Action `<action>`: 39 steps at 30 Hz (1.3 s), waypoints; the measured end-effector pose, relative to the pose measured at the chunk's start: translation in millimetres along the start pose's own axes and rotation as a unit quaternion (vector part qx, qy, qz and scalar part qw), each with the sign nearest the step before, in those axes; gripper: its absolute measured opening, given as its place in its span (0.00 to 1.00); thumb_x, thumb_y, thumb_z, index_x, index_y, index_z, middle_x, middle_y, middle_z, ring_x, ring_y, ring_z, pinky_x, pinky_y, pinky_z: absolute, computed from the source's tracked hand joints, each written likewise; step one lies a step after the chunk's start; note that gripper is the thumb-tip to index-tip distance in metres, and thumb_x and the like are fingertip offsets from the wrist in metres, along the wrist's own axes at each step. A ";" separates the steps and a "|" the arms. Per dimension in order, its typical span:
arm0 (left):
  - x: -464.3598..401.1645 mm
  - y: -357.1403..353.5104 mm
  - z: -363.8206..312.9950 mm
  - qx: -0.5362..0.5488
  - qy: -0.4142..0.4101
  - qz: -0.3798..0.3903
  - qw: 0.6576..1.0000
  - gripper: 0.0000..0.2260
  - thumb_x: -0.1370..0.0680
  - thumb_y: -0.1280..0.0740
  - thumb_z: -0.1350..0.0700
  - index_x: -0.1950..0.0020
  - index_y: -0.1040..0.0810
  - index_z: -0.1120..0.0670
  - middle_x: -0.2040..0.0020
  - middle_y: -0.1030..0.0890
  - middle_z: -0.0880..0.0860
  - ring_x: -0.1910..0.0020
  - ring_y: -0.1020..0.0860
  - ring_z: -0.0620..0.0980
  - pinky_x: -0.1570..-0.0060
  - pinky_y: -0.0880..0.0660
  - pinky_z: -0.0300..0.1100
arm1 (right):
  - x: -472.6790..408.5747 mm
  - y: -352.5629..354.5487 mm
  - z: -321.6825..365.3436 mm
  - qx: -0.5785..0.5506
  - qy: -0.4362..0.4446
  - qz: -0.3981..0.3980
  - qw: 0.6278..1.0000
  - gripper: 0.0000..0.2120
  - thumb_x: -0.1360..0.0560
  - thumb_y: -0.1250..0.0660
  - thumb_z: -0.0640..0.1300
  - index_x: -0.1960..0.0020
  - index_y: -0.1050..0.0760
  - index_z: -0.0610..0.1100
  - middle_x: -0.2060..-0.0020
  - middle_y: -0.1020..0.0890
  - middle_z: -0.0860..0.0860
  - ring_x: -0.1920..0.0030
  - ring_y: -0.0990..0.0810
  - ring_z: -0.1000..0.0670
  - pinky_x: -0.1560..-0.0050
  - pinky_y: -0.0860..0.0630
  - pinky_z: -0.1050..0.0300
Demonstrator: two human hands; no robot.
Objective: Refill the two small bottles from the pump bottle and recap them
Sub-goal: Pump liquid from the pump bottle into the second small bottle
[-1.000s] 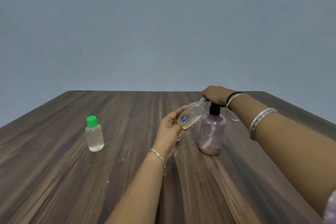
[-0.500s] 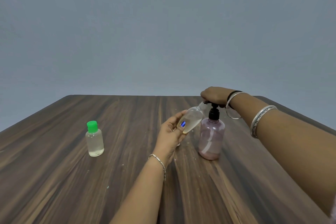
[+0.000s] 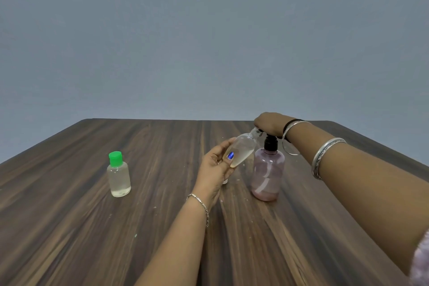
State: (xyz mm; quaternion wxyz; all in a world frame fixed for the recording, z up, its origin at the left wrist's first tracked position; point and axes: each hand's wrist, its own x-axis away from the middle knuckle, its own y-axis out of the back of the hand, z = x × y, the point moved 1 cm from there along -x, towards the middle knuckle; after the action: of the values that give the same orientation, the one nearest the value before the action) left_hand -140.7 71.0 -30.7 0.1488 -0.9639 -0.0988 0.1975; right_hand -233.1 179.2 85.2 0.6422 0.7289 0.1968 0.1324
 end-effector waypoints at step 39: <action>-0.1 -1.5 -1.3 0.009 -0.008 0.009 1.000 0.14 0.22 0.40 0.67 0.47 0.23 0.50 0.54 0.16 0.40 0.52 0.19 0.39 0.55 0.22 0.33 | 19.2 6.5 -7.2 -0.288 -0.078 0.051 0.953 0.13 0.22 0.50 0.35 0.62 0.32 0.38 0.69 0.32 0.46 0.76 0.37 0.50 0.74 0.41 0.62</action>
State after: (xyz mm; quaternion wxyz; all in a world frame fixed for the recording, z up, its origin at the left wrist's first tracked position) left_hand -140.4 72.0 -29.1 0.1546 -0.9617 -0.0898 0.2077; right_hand -218.5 193.6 91.5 0.8306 0.5300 0.0621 0.1594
